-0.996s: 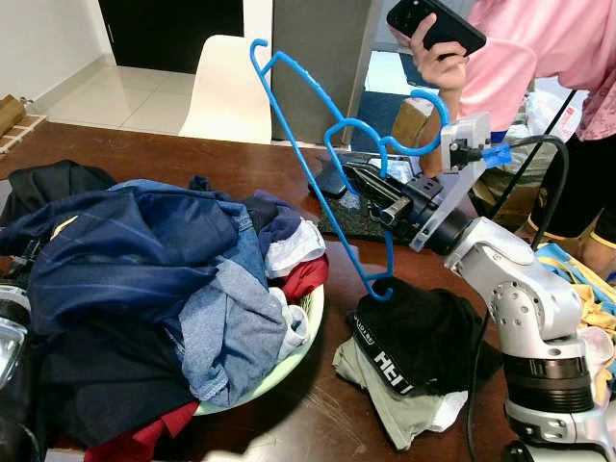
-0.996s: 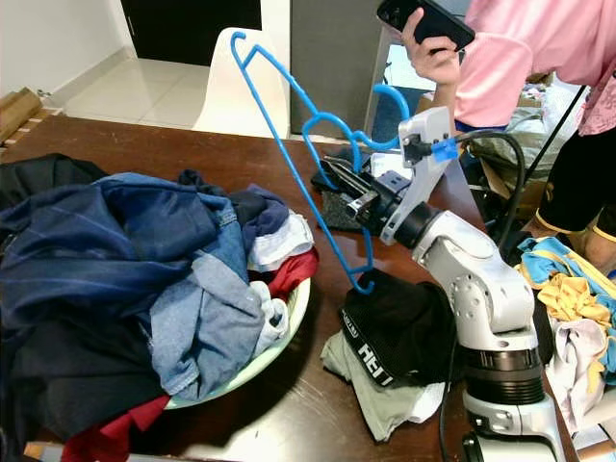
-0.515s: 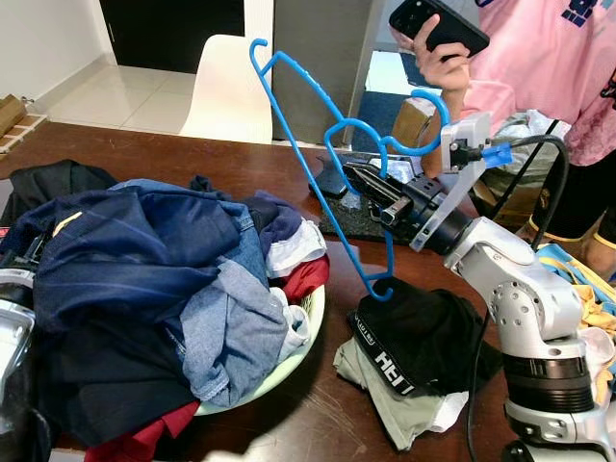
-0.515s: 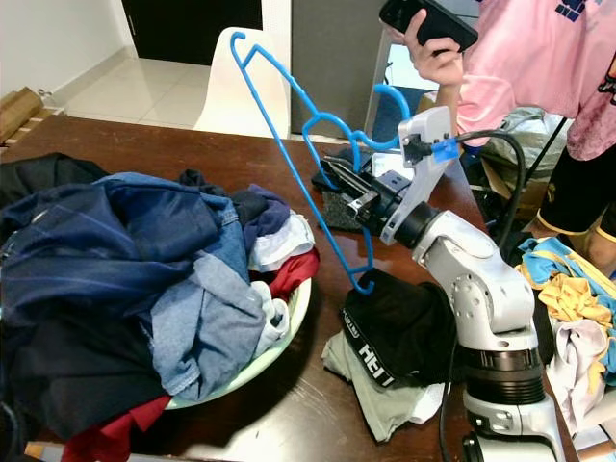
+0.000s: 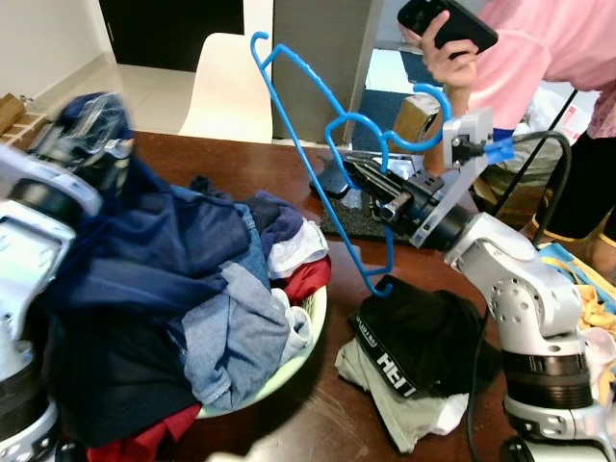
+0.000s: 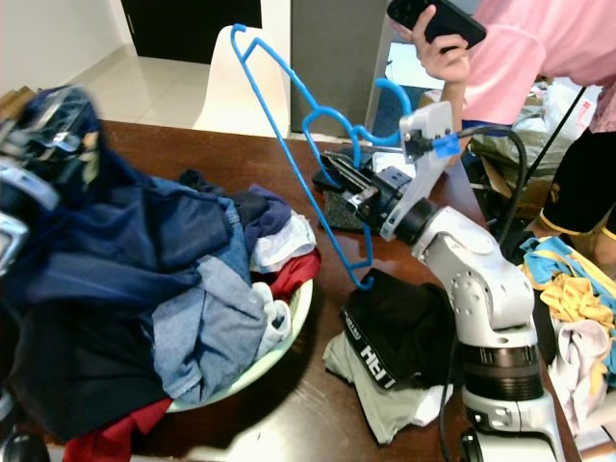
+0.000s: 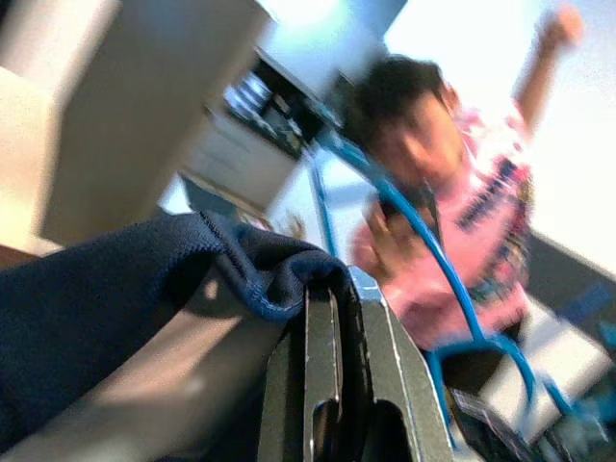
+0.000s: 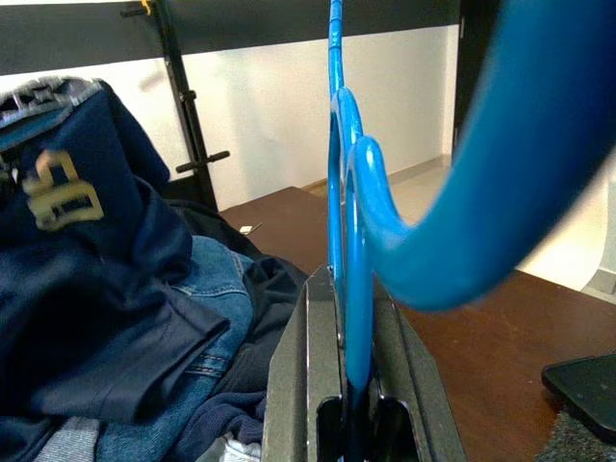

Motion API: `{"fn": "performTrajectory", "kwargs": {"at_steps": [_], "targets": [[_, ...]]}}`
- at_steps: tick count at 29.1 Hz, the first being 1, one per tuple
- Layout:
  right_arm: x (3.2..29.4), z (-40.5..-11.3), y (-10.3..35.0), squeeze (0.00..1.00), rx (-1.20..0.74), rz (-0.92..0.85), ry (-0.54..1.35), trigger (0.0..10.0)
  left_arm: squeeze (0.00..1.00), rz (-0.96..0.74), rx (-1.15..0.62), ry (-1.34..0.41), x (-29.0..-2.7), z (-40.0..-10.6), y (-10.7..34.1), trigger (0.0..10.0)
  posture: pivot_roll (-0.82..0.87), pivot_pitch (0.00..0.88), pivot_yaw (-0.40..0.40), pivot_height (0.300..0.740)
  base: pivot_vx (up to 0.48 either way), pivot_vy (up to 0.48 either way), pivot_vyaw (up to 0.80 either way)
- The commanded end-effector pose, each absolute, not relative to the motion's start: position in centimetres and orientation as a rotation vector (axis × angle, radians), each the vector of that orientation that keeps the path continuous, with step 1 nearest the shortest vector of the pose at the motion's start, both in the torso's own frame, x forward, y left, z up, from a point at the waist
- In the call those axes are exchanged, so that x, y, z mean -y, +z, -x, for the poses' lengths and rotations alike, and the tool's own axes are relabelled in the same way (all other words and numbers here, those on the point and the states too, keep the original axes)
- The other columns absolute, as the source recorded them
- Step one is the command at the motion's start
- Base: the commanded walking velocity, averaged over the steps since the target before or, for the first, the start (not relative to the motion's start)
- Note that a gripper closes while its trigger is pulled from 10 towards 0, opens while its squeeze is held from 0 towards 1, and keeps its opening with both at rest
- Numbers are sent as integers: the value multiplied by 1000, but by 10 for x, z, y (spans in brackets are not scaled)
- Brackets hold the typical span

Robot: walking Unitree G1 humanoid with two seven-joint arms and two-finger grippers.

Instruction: Hang hanger

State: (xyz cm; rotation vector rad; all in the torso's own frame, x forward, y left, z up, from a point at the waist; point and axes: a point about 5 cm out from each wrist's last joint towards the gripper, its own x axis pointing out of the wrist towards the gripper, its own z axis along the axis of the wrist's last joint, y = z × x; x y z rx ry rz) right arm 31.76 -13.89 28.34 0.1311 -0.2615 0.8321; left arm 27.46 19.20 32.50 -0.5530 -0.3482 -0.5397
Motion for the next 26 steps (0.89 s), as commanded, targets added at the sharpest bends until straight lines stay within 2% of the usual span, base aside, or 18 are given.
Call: {"fn": "performTrajectory", "kwargs": {"at_steps": [1,2,3,4,7,8,11,12,14,15,16,17,19,20,22,23,25,26], "targets": [[142,-318,284,0,273,-130,816,10000,0,471,277,-605,-179,-275,316,0,135,74,-29,740,0,0,0],[143,-318,285,0,276,-130,812,10000,0,399,184,-675,-163,-275,300,0,135,74,-25,740,0,0,0],[143,-318,285,0,276,-130,812,10000,0,399,184,-675,-163,-275,300,0,135,74,-25,740,0,0,0],[144,-317,286,0,279,-129,807,10000,0,346,87,-757,-147,-271,283,0,134,76,-24,740,0,0,0],[146,-317,286,0,281,-128,804,10000,0,286,11,-826,-135,-265,269,0,132,77,-22,740,0,0,0],[147,-316,286,0,279,-122,801,10000,0,241,-100,-883,-128,-258,250,0,129,79,-20,740,0,0,0],[147,-316,286,0,279,-122,801,10000,0,241,-100,-883,-128,-258,250,0,129,79,-20,740,0,0,0],[148,-316,285,0,275,-116,801,10000,0,198,-215,-923,-125,-251,230,0,130,85,-22,740,0,0,0],[148,-316,285,0,275,-116,801,10000,0,198,-215,-923,-125,-251,230,0,130,85,-22,740,0,0,0],[148,-316,285,0,271,-111,800,10000,0,148,-294,-945,-126,-245,216,0,131,86,-21,740,0,0,0],[148,-316,285,0,271,-111,800,10000,0,148,-294,-945,-126,-245,216,0,131,86,-21,740,0,0,0],[149,-316,284,0,268,-110,801,10000,0,114,-322,-943,-129,-243,209,3843,130,88,-22,740,0,0,0],[149,-316,284,0,268,-110,801,10000,0,114,-322,-943,-129,-243,209,3843,130,88,-22,740,0,0,0],[149,-316,284,0,265,-109,802,10000,1000,149,-272,-872,-139,-249,217,10000,134,92,-27,740,0,0,0],[149,-316,284,0,264,-110,802,10000,1000,179,-226,-821,-147,-255,223,10000,134,92,-28,740,0,0,0],[149,-317,284,0,262,-110,805,10000,1000,259,-130,-776,-159,-259,239,10000,136,95,-35,740,0,0,0],[149,-317,284,0,262,-110,805,10000,1000,259,-130,-776,-159,-259,239,10000,136,95,-35,740,0,0,0],[149,-317,283,0,261,-109,807,10000,1000,333,-50,-764,-170,-259,254,10000,137,94,-37,740,0,0,0]]}}
